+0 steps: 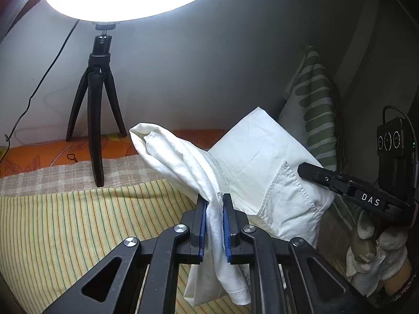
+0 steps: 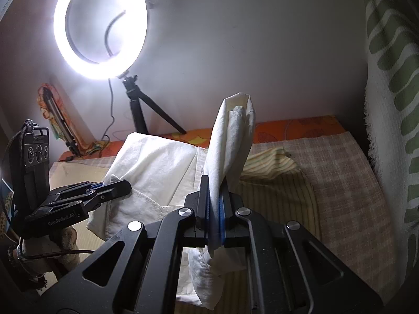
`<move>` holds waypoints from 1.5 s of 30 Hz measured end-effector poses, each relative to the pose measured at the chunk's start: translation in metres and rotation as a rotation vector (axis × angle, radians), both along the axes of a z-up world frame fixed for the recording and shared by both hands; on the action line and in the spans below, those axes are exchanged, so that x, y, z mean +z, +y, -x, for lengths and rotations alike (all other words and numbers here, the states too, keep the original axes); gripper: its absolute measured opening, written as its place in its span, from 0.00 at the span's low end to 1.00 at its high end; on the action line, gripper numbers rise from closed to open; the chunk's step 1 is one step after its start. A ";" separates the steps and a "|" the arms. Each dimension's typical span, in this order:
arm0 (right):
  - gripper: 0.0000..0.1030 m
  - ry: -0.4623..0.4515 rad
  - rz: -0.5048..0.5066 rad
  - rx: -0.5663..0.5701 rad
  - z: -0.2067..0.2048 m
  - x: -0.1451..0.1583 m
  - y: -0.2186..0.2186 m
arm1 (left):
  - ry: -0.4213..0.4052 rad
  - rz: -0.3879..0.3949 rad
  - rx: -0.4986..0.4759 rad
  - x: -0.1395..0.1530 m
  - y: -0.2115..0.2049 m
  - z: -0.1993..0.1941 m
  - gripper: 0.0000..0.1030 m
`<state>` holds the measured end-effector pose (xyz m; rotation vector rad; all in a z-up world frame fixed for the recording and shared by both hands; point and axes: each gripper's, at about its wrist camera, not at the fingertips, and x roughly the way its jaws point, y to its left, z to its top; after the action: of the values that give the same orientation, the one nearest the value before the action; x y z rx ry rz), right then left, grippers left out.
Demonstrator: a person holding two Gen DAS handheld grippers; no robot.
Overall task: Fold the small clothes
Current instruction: 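Lift the shirt's folded edge with both grippers and fold it over, then release the folded shirt with both grippers and pull back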
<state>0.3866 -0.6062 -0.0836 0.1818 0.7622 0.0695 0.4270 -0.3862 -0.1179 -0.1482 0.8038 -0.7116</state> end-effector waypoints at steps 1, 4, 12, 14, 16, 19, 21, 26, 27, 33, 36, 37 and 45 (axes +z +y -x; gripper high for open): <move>0.06 0.006 -0.002 -0.005 0.000 -0.005 -0.005 | 0.005 -0.008 0.000 -0.004 -0.003 -0.001 0.08; 0.06 0.029 0.004 -0.032 -0.004 -0.021 -0.016 | 0.020 -0.032 0.000 -0.015 -0.009 -0.003 0.08; 0.13 0.085 0.079 -0.161 -0.007 -0.036 -0.040 | 0.014 -0.101 0.005 -0.018 -0.007 0.005 0.39; 0.25 0.091 0.101 -0.183 -0.004 -0.035 -0.040 | 0.007 -0.121 0.006 -0.018 -0.005 0.009 0.50; 0.47 0.078 0.110 -0.195 -0.001 -0.031 -0.038 | 0.020 -0.134 0.008 -0.018 -0.002 0.013 0.70; 0.56 0.054 0.109 -0.194 0.004 -0.021 -0.034 | 0.014 -0.150 0.018 -0.014 -0.003 0.016 0.83; 0.63 0.058 0.107 -0.193 0.005 -0.016 -0.031 | 0.004 -0.161 0.011 -0.009 -0.003 0.021 0.86; 0.75 0.042 0.114 -0.190 0.015 -0.001 -0.017 | -0.019 -0.169 0.023 0.006 0.007 0.036 0.95; 0.77 0.037 0.116 -0.191 0.017 0.002 -0.014 | -0.024 -0.171 0.028 0.010 0.010 0.040 0.96; 0.91 0.005 0.120 -0.203 0.035 0.023 0.005 | -0.046 -0.180 0.043 0.030 0.020 0.058 0.99; 0.94 -0.015 0.127 -0.208 0.046 0.034 0.019 | -0.057 -0.169 0.051 0.042 0.033 0.070 0.99; 0.95 -0.021 0.129 -0.209 0.050 0.038 0.025 | -0.061 -0.165 0.054 0.047 0.037 0.075 0.99; 1.00 -0.069 0.145 -0.210 0.085 0.067 0.071 | -0.115 -0.151 0.051 0.075 0.072 0.118 0.99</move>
<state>0.3018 -0.5354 -0.0164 0.1203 0.6730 -0.1776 0.3090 -0.3139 -0.0426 0.0085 0.7377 -0.6035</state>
